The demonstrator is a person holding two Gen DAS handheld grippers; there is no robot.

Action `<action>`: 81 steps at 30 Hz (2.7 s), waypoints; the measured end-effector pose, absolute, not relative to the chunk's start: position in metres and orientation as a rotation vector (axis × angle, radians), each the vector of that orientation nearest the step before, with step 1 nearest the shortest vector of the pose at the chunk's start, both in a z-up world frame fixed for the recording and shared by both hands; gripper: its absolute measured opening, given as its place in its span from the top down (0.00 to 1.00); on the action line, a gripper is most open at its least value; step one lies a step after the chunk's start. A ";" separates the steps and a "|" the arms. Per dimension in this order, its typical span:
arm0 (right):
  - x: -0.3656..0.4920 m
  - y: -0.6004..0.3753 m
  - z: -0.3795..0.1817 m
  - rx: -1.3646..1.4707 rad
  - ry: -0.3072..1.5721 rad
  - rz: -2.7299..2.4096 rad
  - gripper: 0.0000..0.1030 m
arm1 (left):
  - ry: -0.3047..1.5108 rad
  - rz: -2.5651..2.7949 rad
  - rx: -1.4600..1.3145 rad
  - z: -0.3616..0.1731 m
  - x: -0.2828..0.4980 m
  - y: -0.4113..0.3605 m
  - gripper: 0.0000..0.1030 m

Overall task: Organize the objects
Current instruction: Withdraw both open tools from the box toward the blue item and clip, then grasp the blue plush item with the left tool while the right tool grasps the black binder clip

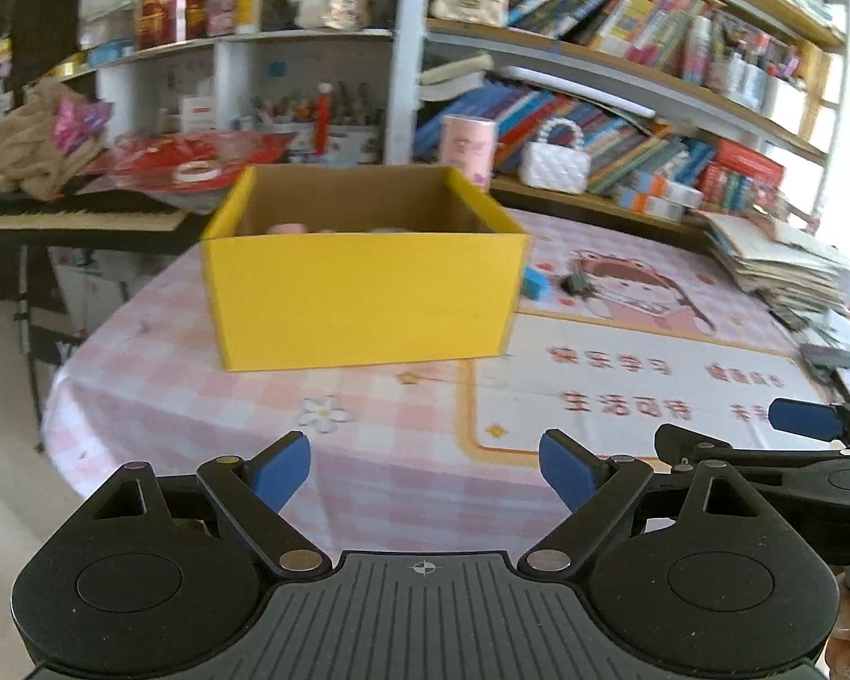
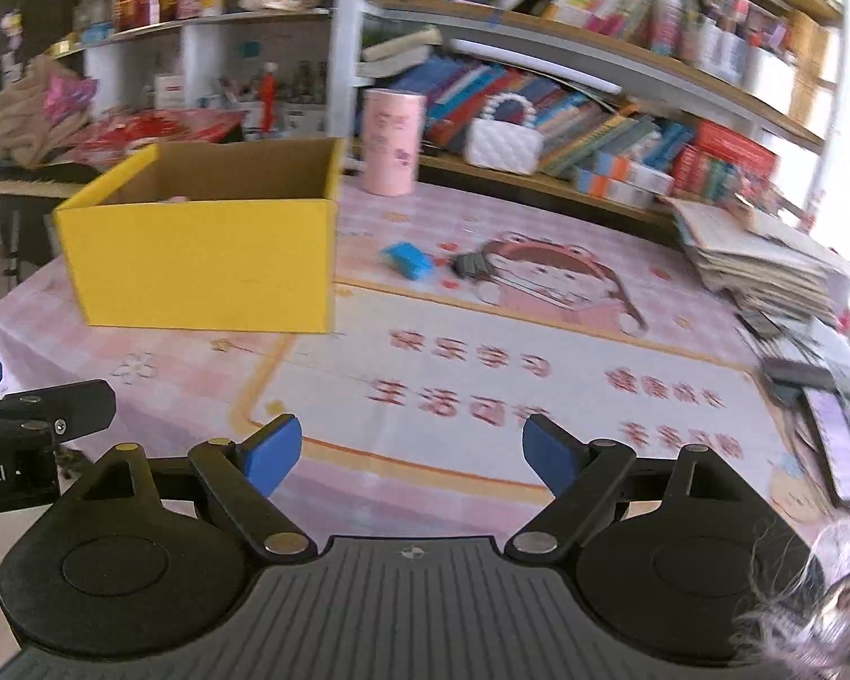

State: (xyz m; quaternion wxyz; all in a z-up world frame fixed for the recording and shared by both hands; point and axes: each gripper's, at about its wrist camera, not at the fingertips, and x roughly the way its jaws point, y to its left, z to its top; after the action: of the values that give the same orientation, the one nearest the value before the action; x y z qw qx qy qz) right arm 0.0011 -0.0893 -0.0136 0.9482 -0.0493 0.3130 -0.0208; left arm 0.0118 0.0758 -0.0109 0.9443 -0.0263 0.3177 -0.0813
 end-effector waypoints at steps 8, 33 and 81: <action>-0.015 -0.137 -0.014 -0.032 0.654 -0.201 0.16 | 0.654 -0.301 -0.007 -0.011 0.020 0.031 0.13; 0.065 -0.235 -0.021 0.011 0.707 -0.217 0.18 | 0.679 -0.309 0.035 -0.019 0.102 -0.060 0.15; 0.357 -0.228 -0.075 -0.119 0.821 0.502 0.63 | 0.812 -0.100 0.202 -0.067 0.234 -0.143 0.24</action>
State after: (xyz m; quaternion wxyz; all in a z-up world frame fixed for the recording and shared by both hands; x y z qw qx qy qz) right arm 0.3566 -0.2283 -0.0749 0.8848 -0.0574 0.3946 0.2410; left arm 0.2339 -0.1429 -0.0665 0.9124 0.0982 0.3943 -0.0484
